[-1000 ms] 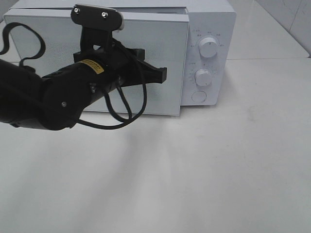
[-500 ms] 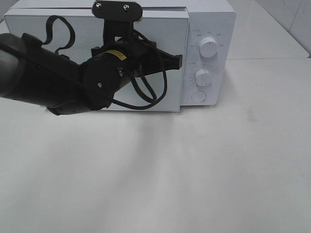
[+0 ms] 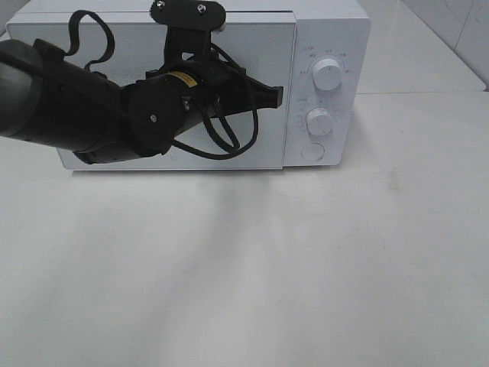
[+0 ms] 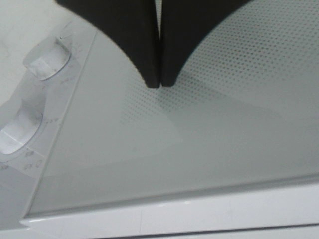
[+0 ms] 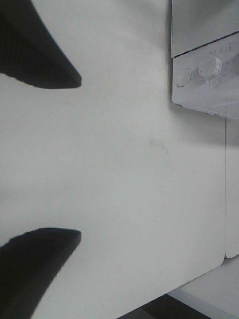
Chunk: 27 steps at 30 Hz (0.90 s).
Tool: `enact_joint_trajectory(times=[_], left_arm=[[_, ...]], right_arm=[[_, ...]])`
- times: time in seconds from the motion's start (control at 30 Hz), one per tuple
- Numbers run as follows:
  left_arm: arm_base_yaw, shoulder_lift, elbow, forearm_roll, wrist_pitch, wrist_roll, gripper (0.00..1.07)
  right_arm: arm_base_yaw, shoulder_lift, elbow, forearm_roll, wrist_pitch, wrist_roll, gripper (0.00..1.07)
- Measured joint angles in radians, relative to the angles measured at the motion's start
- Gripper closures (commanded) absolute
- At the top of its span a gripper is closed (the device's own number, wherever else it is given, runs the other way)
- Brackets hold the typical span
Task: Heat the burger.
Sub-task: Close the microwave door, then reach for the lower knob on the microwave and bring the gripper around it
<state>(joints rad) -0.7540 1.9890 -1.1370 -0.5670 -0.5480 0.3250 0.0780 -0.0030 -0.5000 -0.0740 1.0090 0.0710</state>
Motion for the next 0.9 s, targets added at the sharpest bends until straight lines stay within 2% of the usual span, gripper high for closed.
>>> enact_joint_trajectory(times=[0.47,0.63,0.73,0.8,0.83,0.9], left_arm=[[0.011,0.003,-0.012,0.016,0.023,0.0,1.07],[0.033,-0.072,0.005,-0.005,0.178,0.0,1.07],[0.033,-0.086,0.013,-0.005,0.209,0.0,1.06],[0.033,-0.121,0.044,-0.005,0.313,0.0,0.94],[0.033,-0.121,0.044,-0.005,0.313,0.0,0.94],[0.033,-0.151,0.07,-0.003,0.423,0.0,0.64]], right_arm=[[0.0,0.0,0.0,0.001,-0.001,0.0,0.32],[0.0,0.0,0.0,0.001,-0.001,0.0,0.32],[0.0,0.0,0.0,0.001,-0.001,0.0,0.32],[0.0,0.0,0.0,0.001,-0.001,0.0,0.32],[0.0,0.0,0.0,0.001,-0.001,0.0,0.32],[0.0,0.0,0.0,0.001,-0.001,0.0,0.32]])
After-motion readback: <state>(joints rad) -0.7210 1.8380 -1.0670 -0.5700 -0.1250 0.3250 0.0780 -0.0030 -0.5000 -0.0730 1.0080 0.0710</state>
